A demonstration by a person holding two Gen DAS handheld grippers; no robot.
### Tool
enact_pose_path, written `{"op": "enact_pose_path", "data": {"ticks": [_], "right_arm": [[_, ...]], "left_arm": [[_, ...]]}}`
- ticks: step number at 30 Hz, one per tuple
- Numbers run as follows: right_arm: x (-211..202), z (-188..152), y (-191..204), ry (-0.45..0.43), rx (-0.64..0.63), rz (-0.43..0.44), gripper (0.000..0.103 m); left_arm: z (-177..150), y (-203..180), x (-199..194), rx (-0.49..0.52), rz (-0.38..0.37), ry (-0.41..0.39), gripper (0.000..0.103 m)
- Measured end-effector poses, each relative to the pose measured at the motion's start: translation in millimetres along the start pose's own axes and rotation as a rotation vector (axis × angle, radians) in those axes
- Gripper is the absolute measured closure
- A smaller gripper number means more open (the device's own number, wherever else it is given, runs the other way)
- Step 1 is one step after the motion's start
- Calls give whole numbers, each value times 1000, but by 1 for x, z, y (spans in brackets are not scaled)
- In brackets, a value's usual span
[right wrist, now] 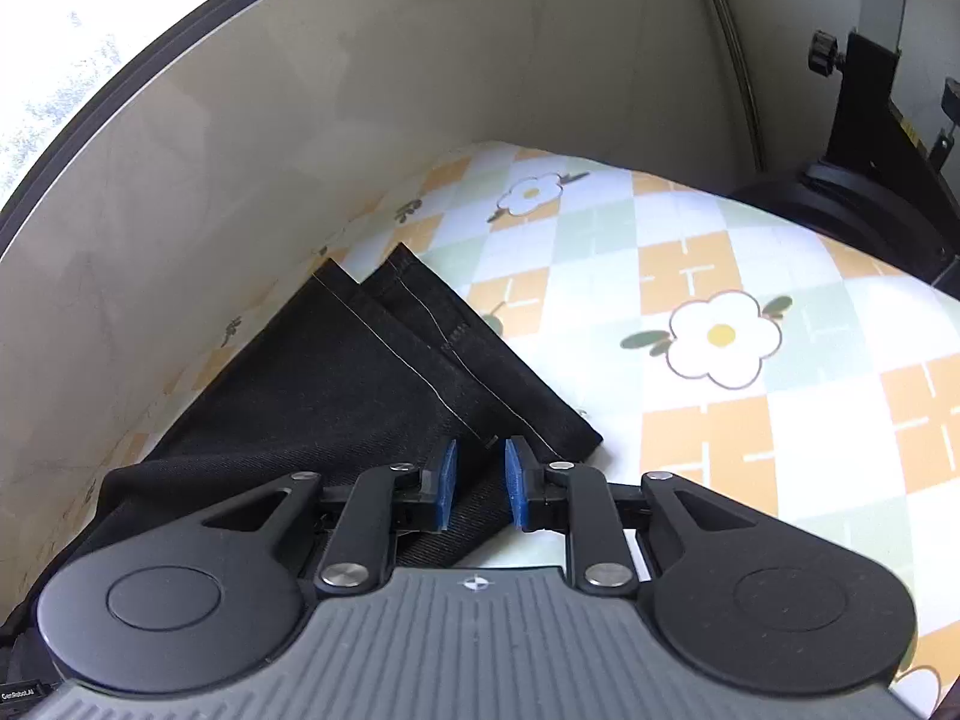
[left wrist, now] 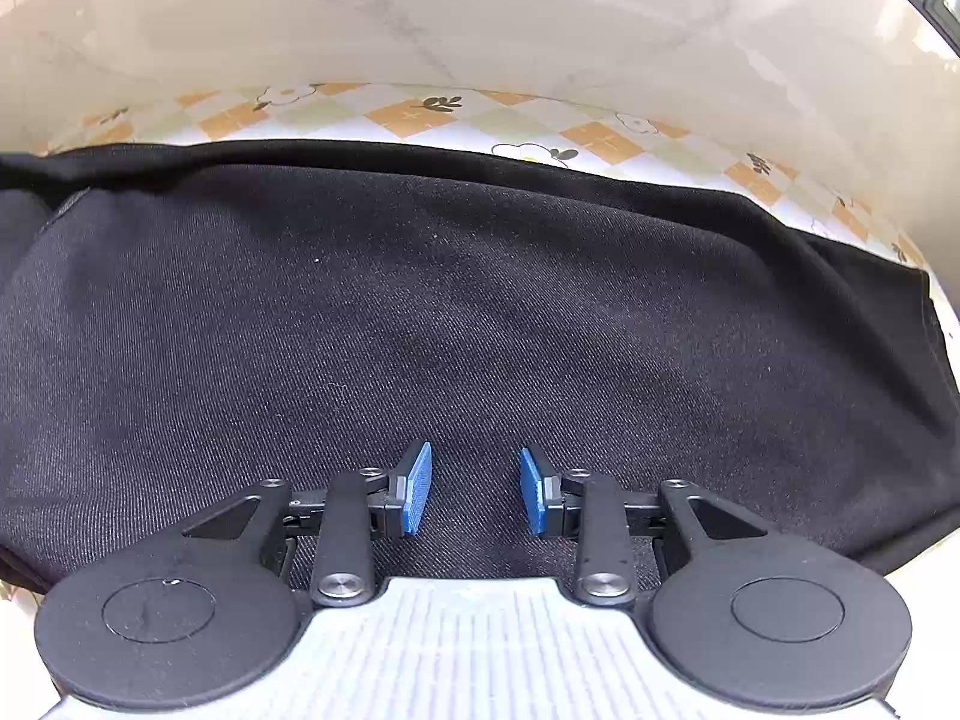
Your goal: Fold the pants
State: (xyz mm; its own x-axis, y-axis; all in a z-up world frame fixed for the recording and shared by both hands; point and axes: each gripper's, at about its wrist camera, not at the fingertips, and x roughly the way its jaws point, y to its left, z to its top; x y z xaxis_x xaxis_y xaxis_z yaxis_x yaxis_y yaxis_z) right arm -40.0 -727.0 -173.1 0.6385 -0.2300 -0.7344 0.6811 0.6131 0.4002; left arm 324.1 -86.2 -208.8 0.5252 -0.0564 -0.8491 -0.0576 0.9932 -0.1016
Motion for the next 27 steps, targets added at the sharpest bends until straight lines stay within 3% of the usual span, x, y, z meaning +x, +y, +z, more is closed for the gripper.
{"op": "enact_pose_path", "data": {"ticks": [6,8,19,24,25,27], "right_arm": [[13,0,8,-9,22,7,81],[18,1,13,-8,20,12,73],[37,3,30,-10,-36,3,72],[43,5,40,-1,-50,27,64],[43,5,43,0,-69,28,66],[44,4,48,-7,-106,17,83]], "left_arm": [[6,12,0,2,-10,13,69],[7,12,1,6,-7,15,69],[10,12,2,0,-1,18,69],[10,9,3,4,8,12,69],[10,8,3,3,8,12,69],[10,8,4,2,7,11,69]]}}
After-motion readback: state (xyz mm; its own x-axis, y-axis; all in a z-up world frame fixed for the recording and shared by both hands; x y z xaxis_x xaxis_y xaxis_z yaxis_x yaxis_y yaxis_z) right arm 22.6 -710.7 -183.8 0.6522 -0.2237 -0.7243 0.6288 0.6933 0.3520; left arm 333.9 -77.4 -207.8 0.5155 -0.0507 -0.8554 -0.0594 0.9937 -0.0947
